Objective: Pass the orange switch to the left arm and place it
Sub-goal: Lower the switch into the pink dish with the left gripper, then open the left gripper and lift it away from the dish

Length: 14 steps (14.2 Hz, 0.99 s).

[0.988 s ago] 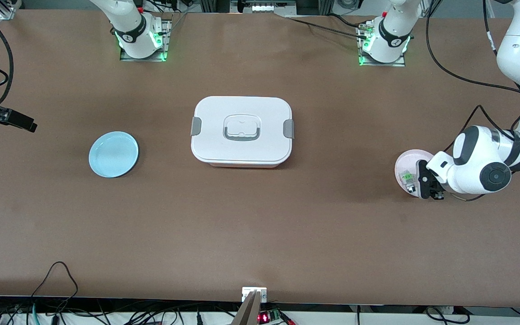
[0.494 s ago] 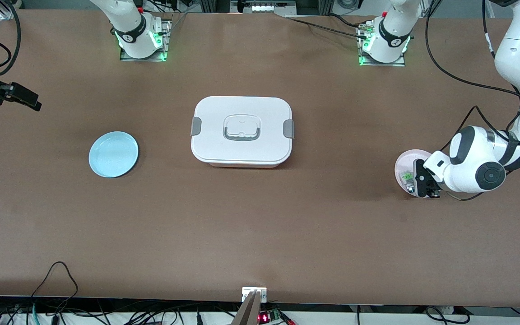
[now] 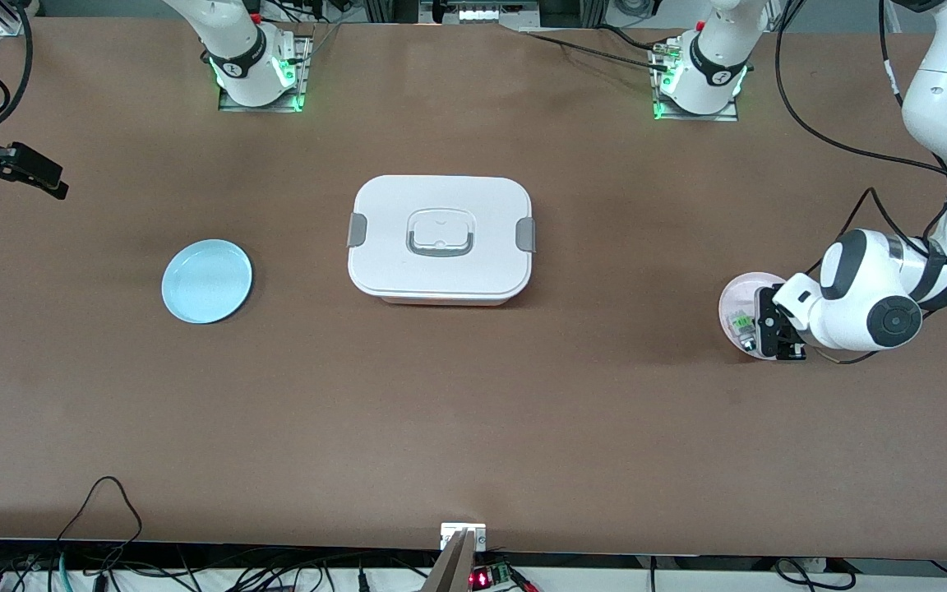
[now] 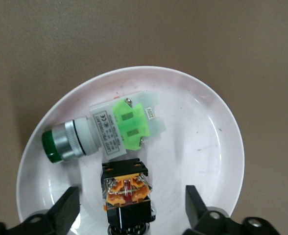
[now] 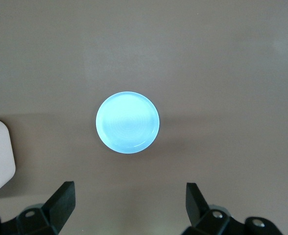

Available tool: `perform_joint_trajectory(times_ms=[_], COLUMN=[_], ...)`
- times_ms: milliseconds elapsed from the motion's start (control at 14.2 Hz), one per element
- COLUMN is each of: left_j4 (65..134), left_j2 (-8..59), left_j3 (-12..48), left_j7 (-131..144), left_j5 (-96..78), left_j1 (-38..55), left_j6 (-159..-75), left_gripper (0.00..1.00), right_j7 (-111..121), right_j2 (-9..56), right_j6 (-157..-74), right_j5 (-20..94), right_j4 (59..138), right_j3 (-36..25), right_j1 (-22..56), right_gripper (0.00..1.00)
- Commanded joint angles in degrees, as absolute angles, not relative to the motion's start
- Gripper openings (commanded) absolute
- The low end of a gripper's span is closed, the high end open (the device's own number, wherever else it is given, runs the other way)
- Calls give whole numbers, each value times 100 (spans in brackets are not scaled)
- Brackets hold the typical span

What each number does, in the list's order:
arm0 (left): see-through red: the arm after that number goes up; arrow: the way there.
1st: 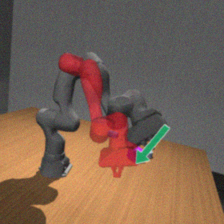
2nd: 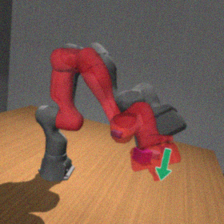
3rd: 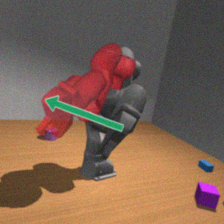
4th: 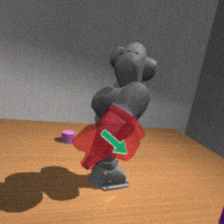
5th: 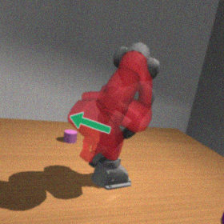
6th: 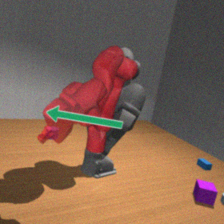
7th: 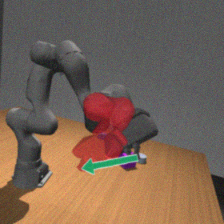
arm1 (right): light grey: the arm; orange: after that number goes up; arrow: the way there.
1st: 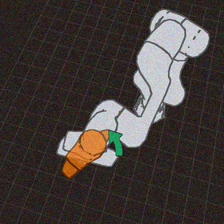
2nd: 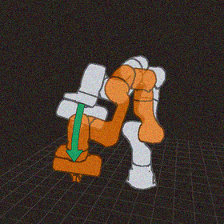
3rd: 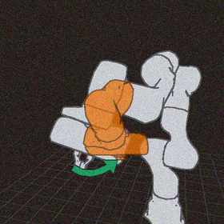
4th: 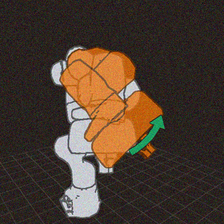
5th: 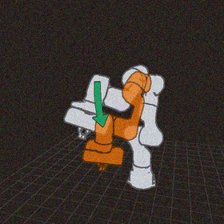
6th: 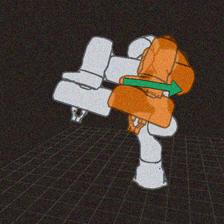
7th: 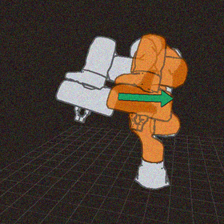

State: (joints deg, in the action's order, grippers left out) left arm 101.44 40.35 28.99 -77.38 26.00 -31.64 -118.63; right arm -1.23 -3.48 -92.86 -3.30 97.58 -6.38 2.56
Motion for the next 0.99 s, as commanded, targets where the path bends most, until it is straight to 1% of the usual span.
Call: perform_joint_trajectory(times_ms=[0,212,423,494,706,917], left_j4=[9959,9363,8423,8150,7727,7585], left_j2=[3692,3577,3551,3559,3560,3560], left_j3=[3014,3365,3568,3629,3927,4349], left_j7=[-7787,-7280,-6043,-5620,-4355,-3378], left_j5=[2672,2637,2217,2137,2092,2048], left_j1=[-3191,-3199,-3190,-3173,-3032,-3024], left_j6=[-11252,-10235,-9109,-8862,-8491,-8201], left_gripper=[100,100,100,100,100,100], right_j7=[26,26,-53,-44,-18,-17], right_j2=[-272,-290,-290,-290,-299,-299], right_j6=[-9062,-8886,-8903,-8895,-8895,-8895], right_j5=[-290,-308,-264,-272,-272,-272], right_j4=[9537,9475,9475,9475,9475,9475], right_j3=[-686,-686,-764,-765,-773,-773], right_j1=[290,290,290,290,290,290], right_gripper=[100,100,100,100,100,100])
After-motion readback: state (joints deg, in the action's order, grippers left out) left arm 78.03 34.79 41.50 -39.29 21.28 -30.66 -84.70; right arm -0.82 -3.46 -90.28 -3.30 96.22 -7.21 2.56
